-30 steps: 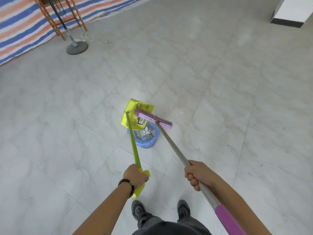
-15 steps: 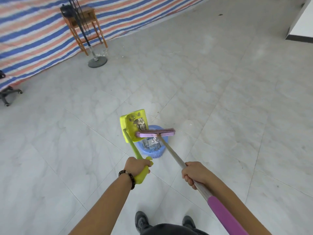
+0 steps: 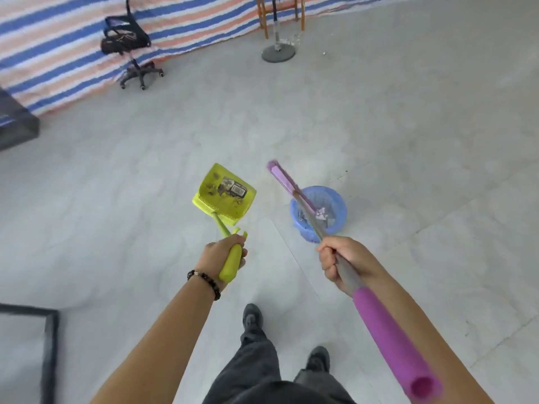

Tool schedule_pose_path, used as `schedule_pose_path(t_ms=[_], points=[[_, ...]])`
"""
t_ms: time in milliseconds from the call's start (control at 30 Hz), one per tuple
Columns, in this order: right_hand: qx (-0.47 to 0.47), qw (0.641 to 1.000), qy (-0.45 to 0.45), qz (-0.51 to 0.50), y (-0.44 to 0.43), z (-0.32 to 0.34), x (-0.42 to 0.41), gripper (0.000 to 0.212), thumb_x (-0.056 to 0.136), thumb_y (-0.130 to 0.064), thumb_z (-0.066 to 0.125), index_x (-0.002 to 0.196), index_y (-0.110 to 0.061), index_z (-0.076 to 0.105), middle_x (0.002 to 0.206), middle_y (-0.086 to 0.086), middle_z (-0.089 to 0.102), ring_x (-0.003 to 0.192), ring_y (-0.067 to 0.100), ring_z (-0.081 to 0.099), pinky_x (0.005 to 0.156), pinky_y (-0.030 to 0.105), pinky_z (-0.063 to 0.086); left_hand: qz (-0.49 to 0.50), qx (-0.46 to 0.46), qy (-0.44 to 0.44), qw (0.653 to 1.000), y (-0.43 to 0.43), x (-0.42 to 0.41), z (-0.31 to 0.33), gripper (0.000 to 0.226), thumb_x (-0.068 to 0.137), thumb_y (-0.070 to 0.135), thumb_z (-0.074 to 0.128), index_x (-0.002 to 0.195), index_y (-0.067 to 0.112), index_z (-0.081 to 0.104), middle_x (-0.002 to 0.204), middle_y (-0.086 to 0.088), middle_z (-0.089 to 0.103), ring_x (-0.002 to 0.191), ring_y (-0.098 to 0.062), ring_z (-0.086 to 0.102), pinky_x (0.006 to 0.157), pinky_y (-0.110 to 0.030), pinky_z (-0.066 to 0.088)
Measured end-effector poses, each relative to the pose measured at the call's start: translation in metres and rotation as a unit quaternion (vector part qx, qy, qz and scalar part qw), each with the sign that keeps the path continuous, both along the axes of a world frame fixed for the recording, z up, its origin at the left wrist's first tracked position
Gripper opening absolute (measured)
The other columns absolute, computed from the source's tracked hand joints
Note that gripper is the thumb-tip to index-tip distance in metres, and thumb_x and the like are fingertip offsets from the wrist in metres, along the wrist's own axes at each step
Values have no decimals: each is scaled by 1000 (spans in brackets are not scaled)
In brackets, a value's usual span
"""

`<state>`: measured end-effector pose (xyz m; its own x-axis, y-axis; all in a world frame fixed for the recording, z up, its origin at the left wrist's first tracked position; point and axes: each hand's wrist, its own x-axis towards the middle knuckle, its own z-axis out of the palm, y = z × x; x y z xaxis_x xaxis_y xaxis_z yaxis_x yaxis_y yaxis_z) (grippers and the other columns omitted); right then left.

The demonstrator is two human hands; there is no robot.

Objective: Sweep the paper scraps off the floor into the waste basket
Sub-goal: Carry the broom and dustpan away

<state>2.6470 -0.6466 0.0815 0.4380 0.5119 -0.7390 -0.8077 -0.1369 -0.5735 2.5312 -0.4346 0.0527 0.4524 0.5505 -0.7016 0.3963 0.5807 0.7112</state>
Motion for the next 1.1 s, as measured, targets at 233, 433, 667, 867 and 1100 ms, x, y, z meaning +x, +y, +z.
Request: schedule_pose_path(t_ms=[233, 433, 667, 867, 1100], points=[[18, 991, 58, 121, 63, -8, -48, 30, 90, -2, 46, 62, -13, 47, 49, -2, 44, 34, 5, 40, 33, 14, 36, 96, -106, -23, 989, 17, -114, -6, 10, 84, 4, 65, 89, -1, 58, 75, -12, 57, 52, -16, 54, 46, -22, 48], [-16, 968, 91, 232, 122, -33, -121, 34, 90, -3, 43, 57, -10, 48, 45, 0, 45, 31, 5, 39, 29, 14, 34, 248, -182, -59, 950, 8, -234, -20, 9, 87, 9, 61, 85, 3, 53, 70, -12, 55, 49, -17, 51, 45, -23, 49], [-42, 927, 116, 355, 175, -66, -311, 28, 88, 1, 41, 64, -12, 45, 50, 2, 47, 34, 5, 46, 27, 12, 28, 427, -196, -118, 875, -40, -438, -28, 13, 87, 13, 60, 91, 3, 52, 70, -12, 53, 42, -16, 47, 42, -22, 47], [-28, 842, 89, 532, 199, -69, -532, 9, 87, -17, 46, 85, -19, 54, 65, 10, 54, 40, 13, 50, 31, 15, 32, 487, -140, -86, 858, -93, -639, -40, 19, 85, 27, 63, 75, 12, 56, 64, -9, 49, 45, -19, 42, 47, -23, 33], [37, 683, -56, 728, 207, -33, -798, 30, 97, -42, 28, 94, -17, 46, 62, 8, 54, 46, 18, 46, 39, 18, 24, 597, -14, -100, 795, -146, -872, -19, 33, 95, 28, 32, 96, 9, 59, 64, -9, 47, 48, -23, 47, 48, -24, 34]])
